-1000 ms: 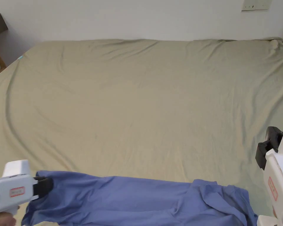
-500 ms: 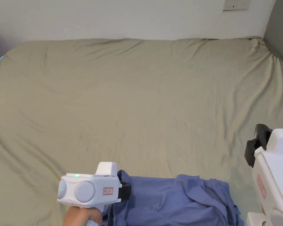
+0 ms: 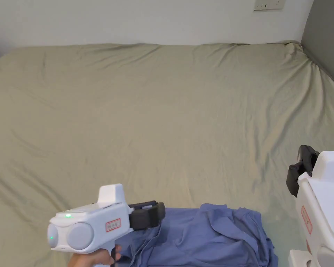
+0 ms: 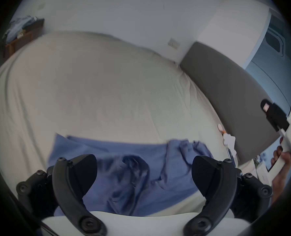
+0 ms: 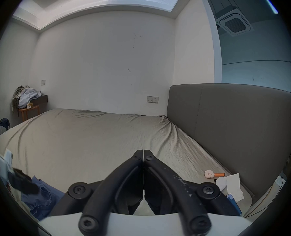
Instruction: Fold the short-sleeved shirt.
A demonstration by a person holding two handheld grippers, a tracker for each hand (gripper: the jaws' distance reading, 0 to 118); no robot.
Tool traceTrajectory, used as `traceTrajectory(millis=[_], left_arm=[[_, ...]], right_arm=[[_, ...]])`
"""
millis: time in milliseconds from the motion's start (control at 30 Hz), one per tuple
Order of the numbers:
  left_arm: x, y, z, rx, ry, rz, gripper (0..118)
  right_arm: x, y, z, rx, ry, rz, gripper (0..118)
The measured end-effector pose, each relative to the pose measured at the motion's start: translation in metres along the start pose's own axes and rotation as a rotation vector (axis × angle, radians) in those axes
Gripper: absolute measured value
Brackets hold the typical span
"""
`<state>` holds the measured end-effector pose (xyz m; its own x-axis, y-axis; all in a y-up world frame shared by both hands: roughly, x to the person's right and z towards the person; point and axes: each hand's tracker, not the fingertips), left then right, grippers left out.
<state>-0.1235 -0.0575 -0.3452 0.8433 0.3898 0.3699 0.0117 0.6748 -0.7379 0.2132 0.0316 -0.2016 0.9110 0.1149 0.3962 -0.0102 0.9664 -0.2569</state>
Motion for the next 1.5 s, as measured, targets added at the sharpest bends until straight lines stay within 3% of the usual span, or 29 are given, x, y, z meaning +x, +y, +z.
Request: traceTrajectory(millis=[33,100,133,167,200,433,667,1033,1100,1333,1500], left_arm=[[-0.002,0.002,0.01,0.061,0.025,-0.004,105],[-0.01,0.002,0.025,0.151,0.083,-0.029,74],[-0.014,0.001,0.029,0.175,0.129,-0.038,49],[-0.016,0.001,0.03,0.196,0.171,-0.049,16],[-0.019,-0.001,0.03,0.189,0.201,-0.06,1],[-0.027,-0.031,0.003,0.02,0.287,-0.195,0],[0.0,-0.069,-0.048,-0.133,0.214,-0.23,0],[0.053,-0.088,-0.089,-0.15,0.193,-0.339,0],[0.044,-0.081,-0.083,-0.159,0.157,-0.3,0],[-0.006,-0.022,-0.021,-0.081,-0.068,0.039,0],[-0.058,0.001,0.01,-0.061,-0.091,0.162,2]], right_arm=[[0.0,0.0,0.0,0.0,0.001,-0.001,2],[-0.001,0.0,0.0,0.0,0.006,-0.002,2],[-0.002,0.0,0.0,-0.001,0.01,-0.001,2],[-0.003,0.0,0.001,0.0,0.011,0.001,2],[-0.003,0.0,0.001,-0.001,0.013,0.004,2],[-0.005,-0.001,0.001,-0.003,0.019,0.003,2],[-0.003,-0.004,0.001,-0.017,0.018,0.013,2],[0.013,-0.006,0.003,-0.028,-0.025,0.009,2],[0.014,-0.005,0.003,-0.027,-0.027,0.005,2],[0.007,-0.001,0.003,-0.02,-0.006,0.01,2],[-0.004,0.002,0.002,-0.009,0.021,0.015,2]])
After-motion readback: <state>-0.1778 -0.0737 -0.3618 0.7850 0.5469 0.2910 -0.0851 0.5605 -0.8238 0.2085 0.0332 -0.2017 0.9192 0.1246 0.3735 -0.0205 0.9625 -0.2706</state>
